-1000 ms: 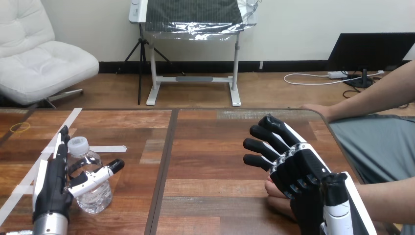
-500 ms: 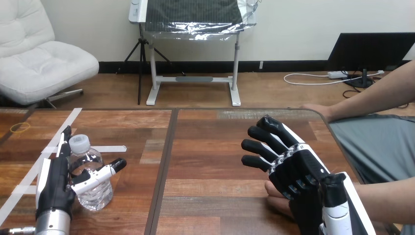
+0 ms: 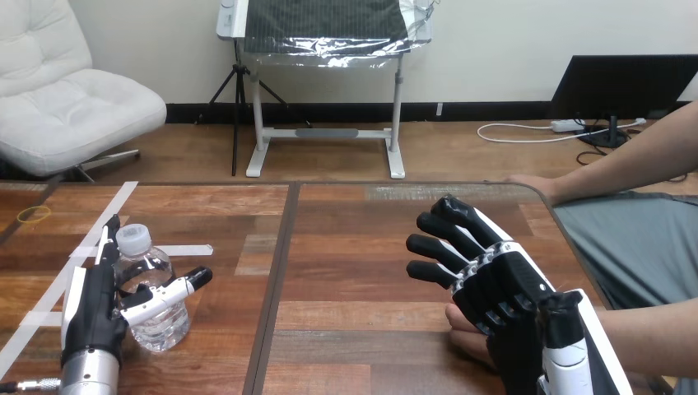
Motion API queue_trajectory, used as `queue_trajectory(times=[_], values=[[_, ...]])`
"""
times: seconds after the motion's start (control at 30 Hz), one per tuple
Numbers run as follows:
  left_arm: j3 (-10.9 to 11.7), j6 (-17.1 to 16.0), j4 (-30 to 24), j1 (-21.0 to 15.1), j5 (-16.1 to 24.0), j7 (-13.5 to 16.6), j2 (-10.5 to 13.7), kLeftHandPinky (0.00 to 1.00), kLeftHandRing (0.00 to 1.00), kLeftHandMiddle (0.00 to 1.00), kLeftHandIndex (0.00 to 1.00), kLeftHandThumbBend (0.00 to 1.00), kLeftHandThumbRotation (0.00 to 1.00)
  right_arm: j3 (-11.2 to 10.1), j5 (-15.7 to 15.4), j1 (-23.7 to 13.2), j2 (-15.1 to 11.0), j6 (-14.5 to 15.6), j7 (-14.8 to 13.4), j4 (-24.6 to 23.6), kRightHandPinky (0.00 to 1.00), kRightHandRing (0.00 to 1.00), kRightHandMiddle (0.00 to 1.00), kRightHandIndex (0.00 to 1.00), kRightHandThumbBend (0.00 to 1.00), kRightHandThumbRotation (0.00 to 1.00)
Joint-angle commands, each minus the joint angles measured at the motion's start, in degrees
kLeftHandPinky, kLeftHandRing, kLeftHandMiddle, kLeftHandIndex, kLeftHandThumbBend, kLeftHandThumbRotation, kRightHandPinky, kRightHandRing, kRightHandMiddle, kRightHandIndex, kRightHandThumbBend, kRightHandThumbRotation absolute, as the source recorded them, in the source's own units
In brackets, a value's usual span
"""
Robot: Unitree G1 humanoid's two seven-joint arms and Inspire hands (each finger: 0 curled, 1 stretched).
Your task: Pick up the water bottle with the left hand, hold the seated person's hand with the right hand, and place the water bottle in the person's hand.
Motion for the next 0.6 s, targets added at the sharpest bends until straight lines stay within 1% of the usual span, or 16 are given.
queue_trajectory(times=[0.0,0.13,0.27,0.47,0.5,0.57], values=[[-0.73,0.35,0.84,-3.41,0.20,0.92,0.71,0.95,0.97,0.98,1.00,0.94,0.20,-0.79,0.77,-2.57,0.55,-1.20,-0.06,-1.50,0.80,0.85,0.87,0.88,0.56,1.00],[-0.64,0.89,0.89,-3.65,-0.22,0.99,0.49,0.94,0.95,0.97,0.99,0.94,0.19,-0.80,0.94,-2.59,0.49,-1.23,0.08,-1.47,0.80,0.85,0.87,0.88,0.56,1.00],[-0.24,2.55,0.38,-3.93,-1.25,0.83,-0.05,0.91,0.94,0.95,0.97,0.95,0.17,-0.83,1.12,-2.60,0.44,-1.28,0.22,-1.45,0.79,0.85,0.87,0.88,0.56,1.00],[-0.18,4.90,-1.24,-3.93,-1.95,1.06,-0.64,0.81,0.87,0.90,0.94,0.93,0.14,-0.98,1.11,-2.54,0.44,-1.23,0.24,-1.48,0.79,0.85,0.88,0.88,0.56,1.00],[-0.24,5.38,-1.61,-3.89,-1.99,1.12,-0.70,0.76,0.83,0.88,0.92,0.92,0.13,-1.00,1.09,-2.51,0.44,-1.23,0.24,-1.49,0.79,0.85,0.88,0.88,0.57,1.00],[-0.40,6.26,-2.27,-3.83,-1.98,1.25,-0.76,0.73,0.81,0.86,0.91,0.91,0.13,-1.03,1.12,-2.49,0.43,-1.21,0.26,-1.49,0.79,0.85,0.88,0.88,0.57,1.00]])
